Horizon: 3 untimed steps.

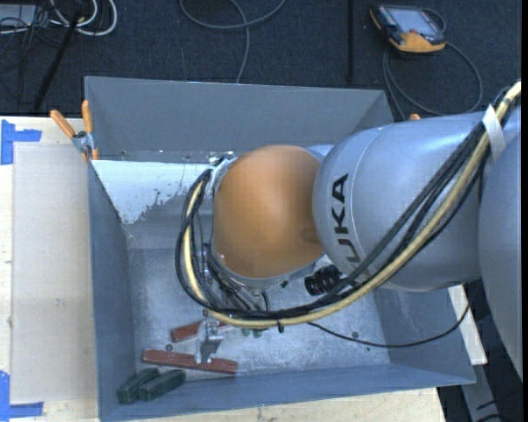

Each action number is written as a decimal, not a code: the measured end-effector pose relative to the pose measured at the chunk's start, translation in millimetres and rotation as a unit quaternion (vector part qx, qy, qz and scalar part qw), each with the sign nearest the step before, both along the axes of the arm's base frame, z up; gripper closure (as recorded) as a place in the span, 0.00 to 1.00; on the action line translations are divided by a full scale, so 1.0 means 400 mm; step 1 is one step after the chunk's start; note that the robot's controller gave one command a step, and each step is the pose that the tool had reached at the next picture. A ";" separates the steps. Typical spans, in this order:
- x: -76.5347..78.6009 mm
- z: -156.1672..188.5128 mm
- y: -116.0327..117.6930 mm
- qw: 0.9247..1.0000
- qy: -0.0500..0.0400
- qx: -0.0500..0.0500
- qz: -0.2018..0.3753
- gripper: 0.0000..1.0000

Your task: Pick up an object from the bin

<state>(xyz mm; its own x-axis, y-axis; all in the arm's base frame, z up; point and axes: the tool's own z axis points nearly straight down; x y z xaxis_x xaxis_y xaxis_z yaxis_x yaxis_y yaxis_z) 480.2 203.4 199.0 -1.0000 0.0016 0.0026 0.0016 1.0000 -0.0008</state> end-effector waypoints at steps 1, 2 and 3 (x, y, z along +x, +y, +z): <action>0.024 -0.303 -0.019 1.000 -0.008 0.003 0.029 1.00; 0.024 -0.303 -0.019 1.000 -0.008 0.003 0.028 1.00; 0.034 0.114 -0.020 0.999 -0.005 0.002 0.033 1.00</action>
Offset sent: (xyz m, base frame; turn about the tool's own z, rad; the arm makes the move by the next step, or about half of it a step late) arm 0.0000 0.0000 0.0000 0.0000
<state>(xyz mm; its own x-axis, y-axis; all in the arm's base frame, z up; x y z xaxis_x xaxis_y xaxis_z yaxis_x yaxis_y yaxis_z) 493.9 195.3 244.8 -0.9979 -0.0639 -0.0070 -0.0639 0.9980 0.0021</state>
